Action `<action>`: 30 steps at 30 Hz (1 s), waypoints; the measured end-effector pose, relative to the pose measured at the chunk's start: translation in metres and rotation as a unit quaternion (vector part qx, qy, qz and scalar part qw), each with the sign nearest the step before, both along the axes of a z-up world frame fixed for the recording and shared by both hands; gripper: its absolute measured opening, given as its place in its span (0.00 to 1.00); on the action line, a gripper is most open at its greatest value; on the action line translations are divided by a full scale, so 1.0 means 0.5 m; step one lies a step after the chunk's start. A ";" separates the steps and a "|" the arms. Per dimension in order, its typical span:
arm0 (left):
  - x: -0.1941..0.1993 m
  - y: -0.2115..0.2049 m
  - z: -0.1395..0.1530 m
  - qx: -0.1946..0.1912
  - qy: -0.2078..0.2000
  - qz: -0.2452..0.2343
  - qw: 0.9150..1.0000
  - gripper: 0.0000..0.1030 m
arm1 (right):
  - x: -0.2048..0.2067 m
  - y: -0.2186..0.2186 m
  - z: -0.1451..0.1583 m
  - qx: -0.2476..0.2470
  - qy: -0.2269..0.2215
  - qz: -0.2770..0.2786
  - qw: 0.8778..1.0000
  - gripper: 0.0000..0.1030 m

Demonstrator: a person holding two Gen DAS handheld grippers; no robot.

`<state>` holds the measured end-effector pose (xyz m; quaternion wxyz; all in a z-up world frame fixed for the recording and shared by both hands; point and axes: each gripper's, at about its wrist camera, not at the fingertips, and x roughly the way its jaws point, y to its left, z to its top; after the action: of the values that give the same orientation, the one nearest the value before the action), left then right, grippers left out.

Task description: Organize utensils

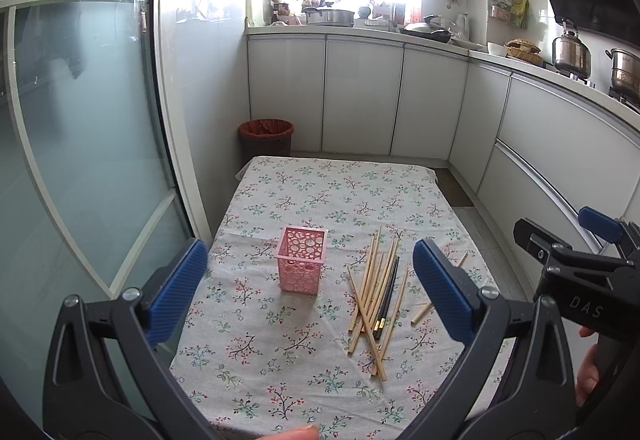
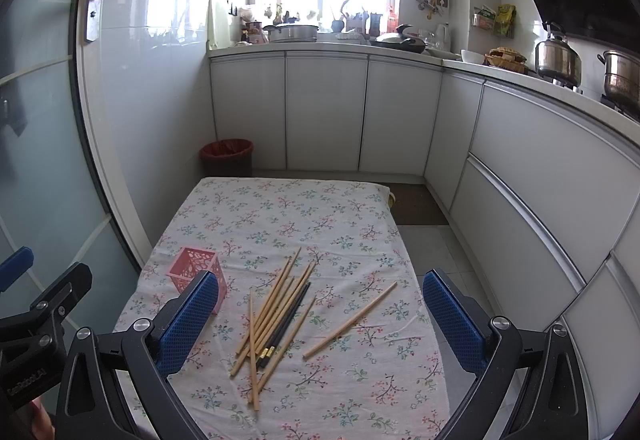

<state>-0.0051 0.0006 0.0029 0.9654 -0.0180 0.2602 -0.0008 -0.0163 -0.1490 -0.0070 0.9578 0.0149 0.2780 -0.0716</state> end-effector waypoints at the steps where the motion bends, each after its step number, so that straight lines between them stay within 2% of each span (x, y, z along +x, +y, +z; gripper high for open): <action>1: 0.000 0.000 0.000 0.000 0.000 0.000 1.000 0.99 | 0.000 0.001 0.000 0.000 0.000 0.000 1.000 1.00; 15: 0.003 0.000 -0.002 0.001 0.003 -0.002 1.000 0.99 | 0.000 0.000 -0.001 0.000 0.001 0.000 1.000 1.00; 24: 0.035 -0.010 -0.019 0.013 0.008 0.002 1.000 0.99 | 0.021 -0.011 -0.016 0.013 0.014 -0.012 1.000 1.00; 30: 0.077 -0.018 -0.035 0.006 0.034 -0.020 0.999 0.99 | 0.049 -0.029 -0.017 0.032 0.037 -0.001 0.999 1.00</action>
<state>0.0333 -0.0086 -0.0145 0.9559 -0.0073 0.2932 -0.0185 0.0080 -0.1633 -0.0155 0.9457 0.0427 0.3157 -0.0639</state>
